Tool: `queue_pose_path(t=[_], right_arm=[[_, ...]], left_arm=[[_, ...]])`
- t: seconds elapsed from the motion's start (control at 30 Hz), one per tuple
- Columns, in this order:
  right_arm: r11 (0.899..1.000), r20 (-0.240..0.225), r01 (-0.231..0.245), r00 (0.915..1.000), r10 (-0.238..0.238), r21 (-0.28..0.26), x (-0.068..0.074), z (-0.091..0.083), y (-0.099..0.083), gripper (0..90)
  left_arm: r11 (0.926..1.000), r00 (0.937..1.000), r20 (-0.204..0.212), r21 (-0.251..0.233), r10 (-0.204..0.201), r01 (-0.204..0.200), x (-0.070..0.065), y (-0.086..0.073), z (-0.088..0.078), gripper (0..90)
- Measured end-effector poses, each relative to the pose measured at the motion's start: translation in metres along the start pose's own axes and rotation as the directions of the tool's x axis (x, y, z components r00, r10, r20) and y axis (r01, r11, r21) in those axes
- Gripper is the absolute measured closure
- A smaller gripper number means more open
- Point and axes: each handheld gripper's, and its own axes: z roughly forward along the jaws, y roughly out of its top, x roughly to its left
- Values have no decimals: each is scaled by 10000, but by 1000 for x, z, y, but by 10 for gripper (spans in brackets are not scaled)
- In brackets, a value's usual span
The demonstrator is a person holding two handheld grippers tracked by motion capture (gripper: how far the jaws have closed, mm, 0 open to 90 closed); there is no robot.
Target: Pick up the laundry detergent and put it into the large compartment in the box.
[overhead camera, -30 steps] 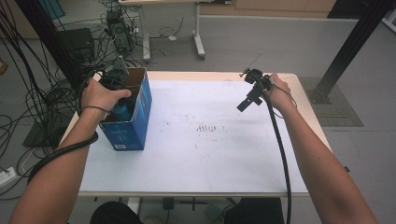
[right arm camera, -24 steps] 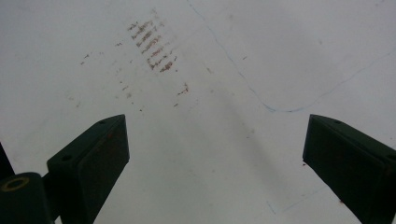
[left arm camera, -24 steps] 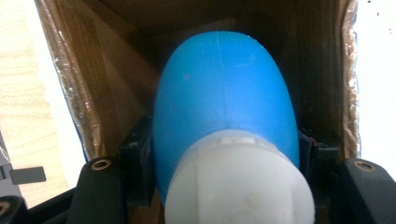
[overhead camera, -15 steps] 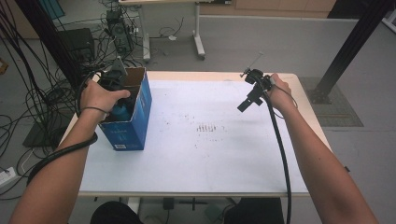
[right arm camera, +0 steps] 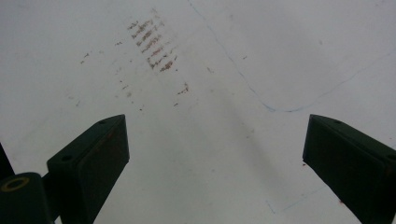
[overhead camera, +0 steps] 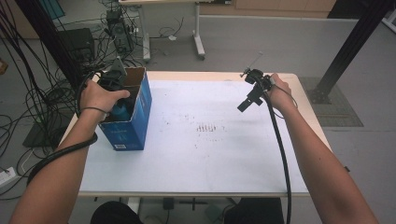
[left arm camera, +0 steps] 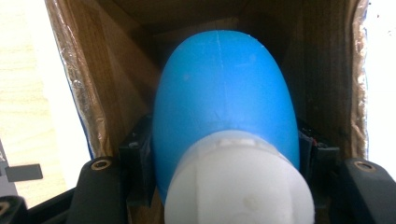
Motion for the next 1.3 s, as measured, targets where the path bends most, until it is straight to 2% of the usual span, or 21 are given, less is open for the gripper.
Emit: queue_pose_path(t=[1.3], right_arm=[[10000,19,30,10000,-30,0,-1,0,1,69]], left_arm=[[10000,10000,51,-52,-38,38,0,0,0,373]])
